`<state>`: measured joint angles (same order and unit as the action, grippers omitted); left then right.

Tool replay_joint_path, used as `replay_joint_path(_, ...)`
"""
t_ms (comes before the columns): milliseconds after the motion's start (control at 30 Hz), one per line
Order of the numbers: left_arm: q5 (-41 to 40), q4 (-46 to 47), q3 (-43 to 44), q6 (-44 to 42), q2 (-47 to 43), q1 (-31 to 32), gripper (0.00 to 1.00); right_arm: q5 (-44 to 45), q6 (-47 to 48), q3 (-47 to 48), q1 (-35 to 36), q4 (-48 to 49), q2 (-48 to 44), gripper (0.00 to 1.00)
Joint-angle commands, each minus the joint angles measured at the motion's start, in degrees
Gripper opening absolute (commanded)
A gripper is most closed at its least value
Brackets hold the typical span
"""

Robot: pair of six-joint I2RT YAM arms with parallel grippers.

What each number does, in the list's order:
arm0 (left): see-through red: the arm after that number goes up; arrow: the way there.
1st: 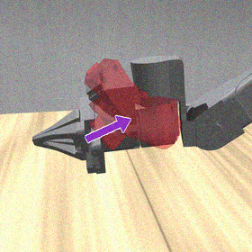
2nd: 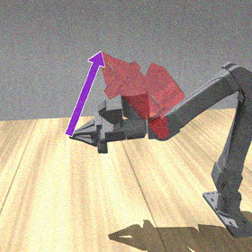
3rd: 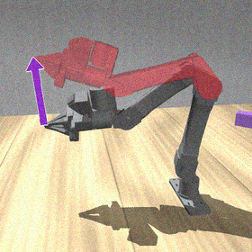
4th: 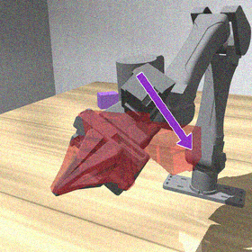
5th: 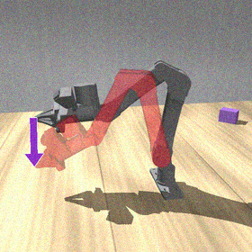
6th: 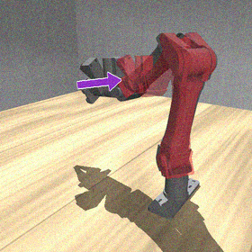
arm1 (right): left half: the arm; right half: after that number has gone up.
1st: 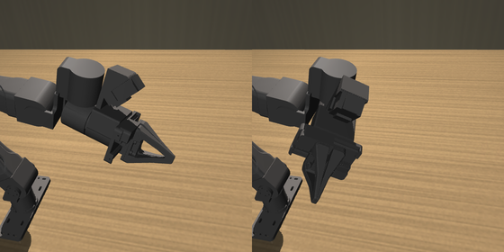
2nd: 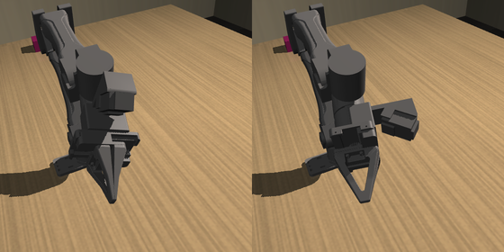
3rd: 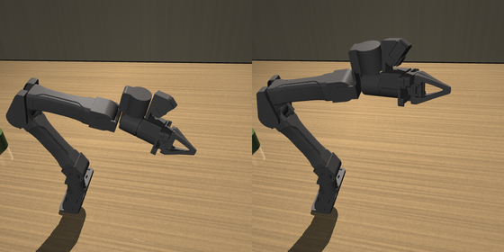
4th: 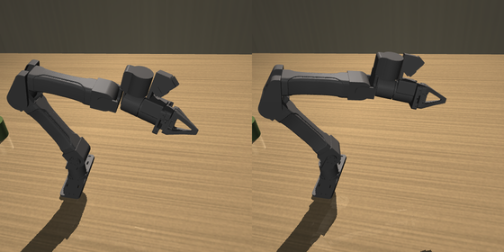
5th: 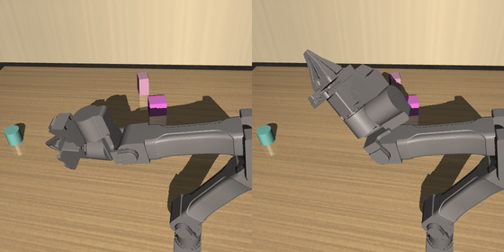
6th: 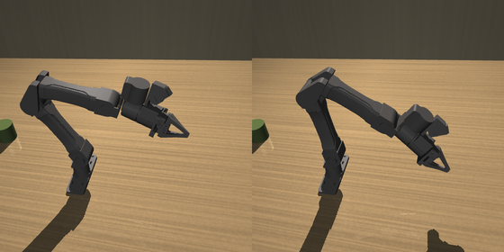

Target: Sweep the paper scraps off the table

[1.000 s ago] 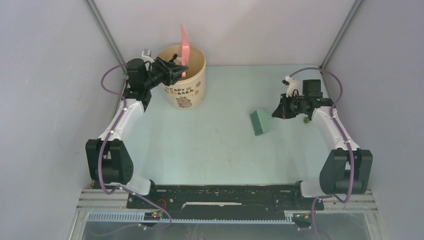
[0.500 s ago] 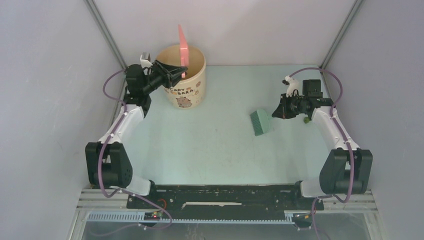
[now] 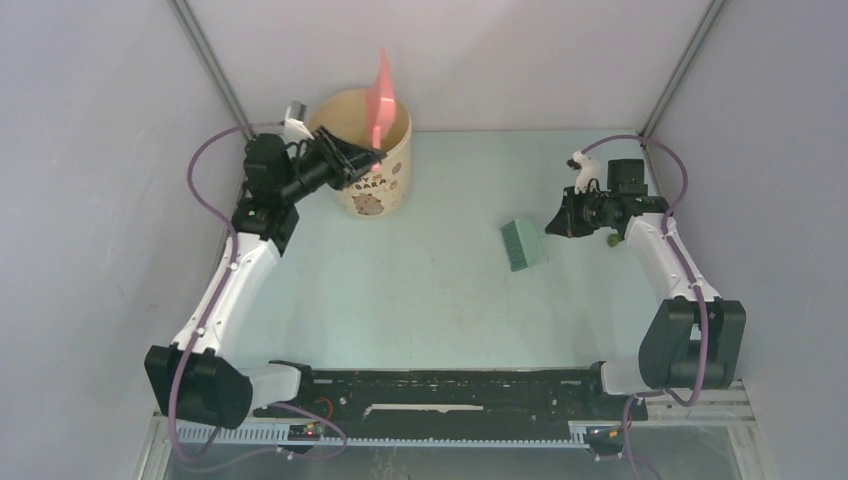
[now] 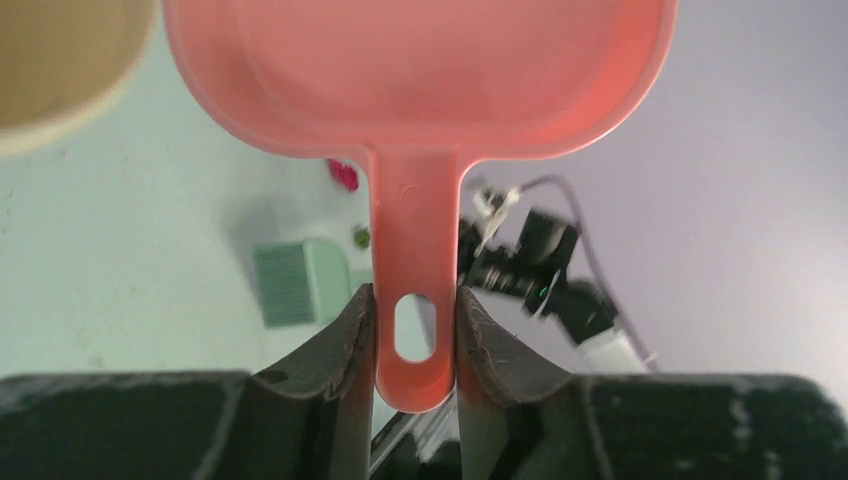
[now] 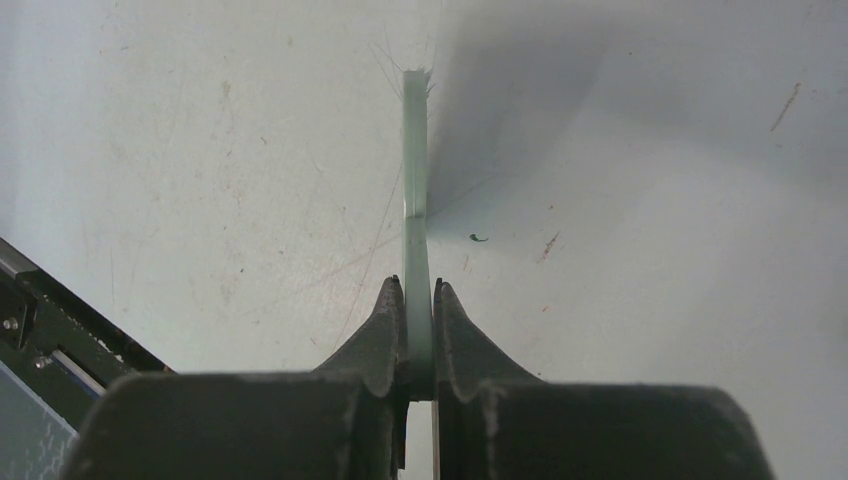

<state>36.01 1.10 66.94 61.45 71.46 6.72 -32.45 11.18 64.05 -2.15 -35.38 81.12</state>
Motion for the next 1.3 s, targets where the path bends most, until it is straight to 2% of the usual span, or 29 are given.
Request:
replay_joint_path(0,-4.43,-14.13,-0.09,-14.36,-4.57,9.03,0.01,-2.09,-0.75,0.45,-3.68,1.37,-6.02,0.0)
replay_joint_path(133,-13.49,-27.4,-0.39,-26.66,-5.28,19.01,0.01,-3.23,0.03,4.42,-10.22,-3.53,-10.39,0.0)
replay_joint_path(200,-18.22,-31.54,-1.9,-31.3,-5.16,22.85,0.01,-1.94,3.27,7.32,-12.81,-8.3,-11.39,0.0)
replay_joint_path(367,-29.04,-38.78,-5.55,-39.38,-2.77,33.66,0.02,12.18,14.97,12.17,-17.42,-17.55,-13.98,0.0)
replay_joint_path(467,-33.97,-43.21,-5.28,-42.46,1.84,40.85,0.02,24.61,21.51,12.3,-20.17,-18.46,-14.98,0.0)
replay_joint_path(533,-35.73,-46.66,-3.95,-44.57,6.2,44.9,0.02,29.9,24.78,12.31,-22.34,-17.37,-13.86,0.0)
replay_joint_path(667,-41.02,-53.12,-0.05,-47.11,14.86,51.7,0.0,39.65,27.25,12.2,-25.95,-15.43,-8.61,0.0)
replay_joint_path(767,-42.99,-54.93,2.13,-48.37,19.52,55.1,0.0,42.74,26.41,11.26,-27.46,-18.56,-4.79,0.0)
replay_joint_path(867,-41.68,-54.65,2.32,-48.53,20.81,56.05,0.0,39.85,23.93,8.4,-27.46,-23.13,-3.57,0.0)
replay_joint_path(967,-40.64,-54.03,2.44,-48.78,21.83,56.62,0.0,30.08,21.56,5.84,-24.51,-30.04,-4.1,0.0)
replay_joint_path(1133,-39.34,-54.18,3.46,-49.85,23.96,57.1,0.0,14.23,17.77,4.83,-15.08,-36.82,-5.04,0.0)
replay_joint_path(1267,-37.6,-54.31,4.02,-51.31,25.53,58.0,0.01,8.19,14.09,5.55,-6.34,-36.7,-6.3,0.0)
